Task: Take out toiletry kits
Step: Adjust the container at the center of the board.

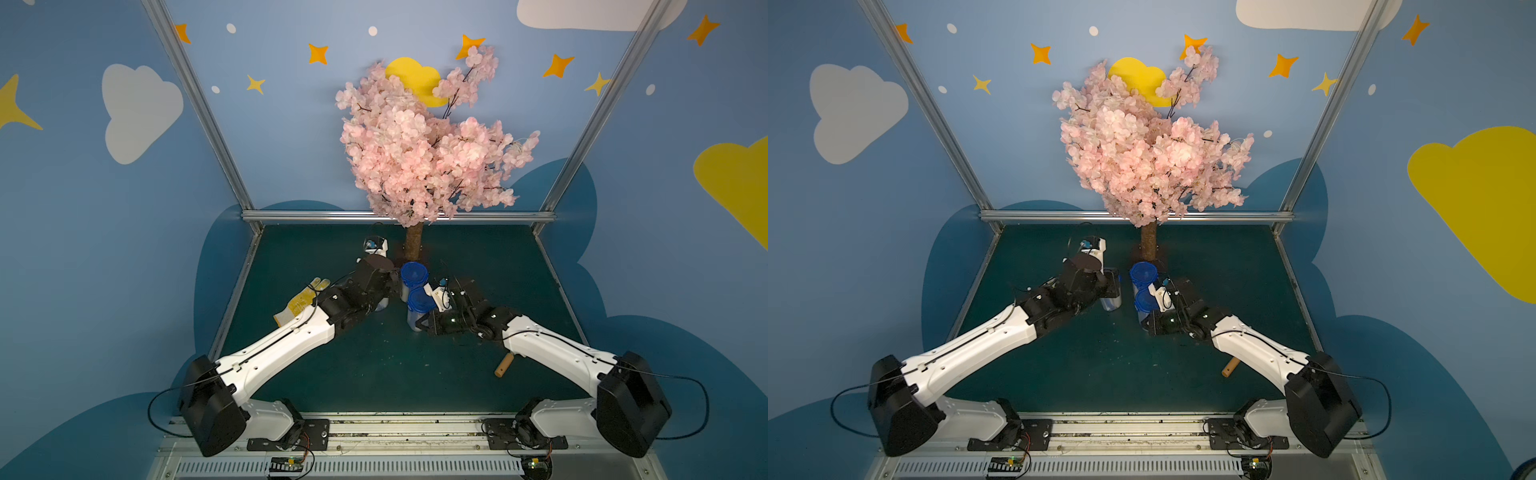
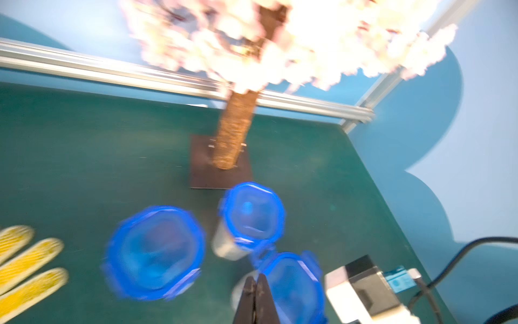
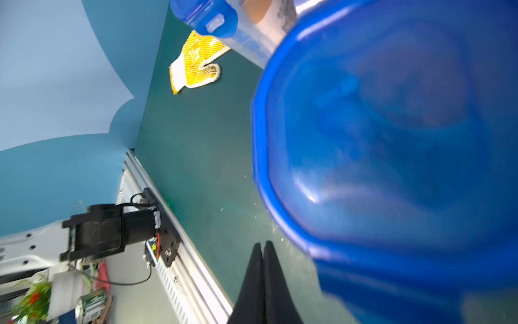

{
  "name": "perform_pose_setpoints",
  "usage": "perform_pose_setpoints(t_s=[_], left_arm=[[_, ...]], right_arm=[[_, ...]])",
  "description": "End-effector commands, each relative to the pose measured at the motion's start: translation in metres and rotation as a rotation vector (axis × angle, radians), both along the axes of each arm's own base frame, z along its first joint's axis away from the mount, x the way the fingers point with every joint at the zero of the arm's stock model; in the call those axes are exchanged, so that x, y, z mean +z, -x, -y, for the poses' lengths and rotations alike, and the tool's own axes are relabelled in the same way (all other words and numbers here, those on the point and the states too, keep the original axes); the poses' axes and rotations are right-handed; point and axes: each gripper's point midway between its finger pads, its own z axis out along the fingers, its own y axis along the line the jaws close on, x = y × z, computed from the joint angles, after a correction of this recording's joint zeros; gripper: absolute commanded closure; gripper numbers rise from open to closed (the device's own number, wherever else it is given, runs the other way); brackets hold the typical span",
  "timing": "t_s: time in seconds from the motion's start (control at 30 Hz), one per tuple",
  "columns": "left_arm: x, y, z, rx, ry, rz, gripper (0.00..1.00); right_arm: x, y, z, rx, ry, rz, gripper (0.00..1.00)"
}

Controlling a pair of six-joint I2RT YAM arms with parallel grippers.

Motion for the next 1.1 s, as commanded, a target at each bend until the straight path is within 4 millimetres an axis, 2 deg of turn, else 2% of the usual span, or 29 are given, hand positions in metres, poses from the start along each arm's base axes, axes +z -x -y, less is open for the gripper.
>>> perform_pose_setpoints(t_s=[0.0, 0.1, 0.23, 0.57, 0.8, 1.07], left_arm=[[-0.009, 0.009, -0.022, 0.033, -0.022, -0.002, 0.97], [-0.015, 0.014, -0.032, 0.05, -0.041, -0.018, 0.97], [-0.025, 0.017, -0.037, 0.053, -0.046, -0.041, 0.97], [-0.037, 0.011, -0.026, 0.022, -0.036, -0.072, 0.98], [-0.042, 0.007, -0.016, 0.004, -0.021, -0.093, 0.98], [-0.04, 0.0, -0.006, -0.016, -0.014, -0.088, 0.98]], right_arm=[[-0.002, -0.019, 0.004, -0.053, 0.083, 0.034, 1.0], [-0.005, -0.03, 0.015, -0.092, 0.142, 0.01, 1.0], [-0.006, -0.039, 0.029, -0.12, 0.149, -0.014, 1.0], [-0.004, -0.036, 0.071, -0.189, 0.166, -0.017, 1.0], [-0.004, -0.026, 0.069, -0.157, 0.12, -0.028, 1.0], [-0.029, -0.006, 0.068, -0.144, 0.107, -0.107, 1.0]])
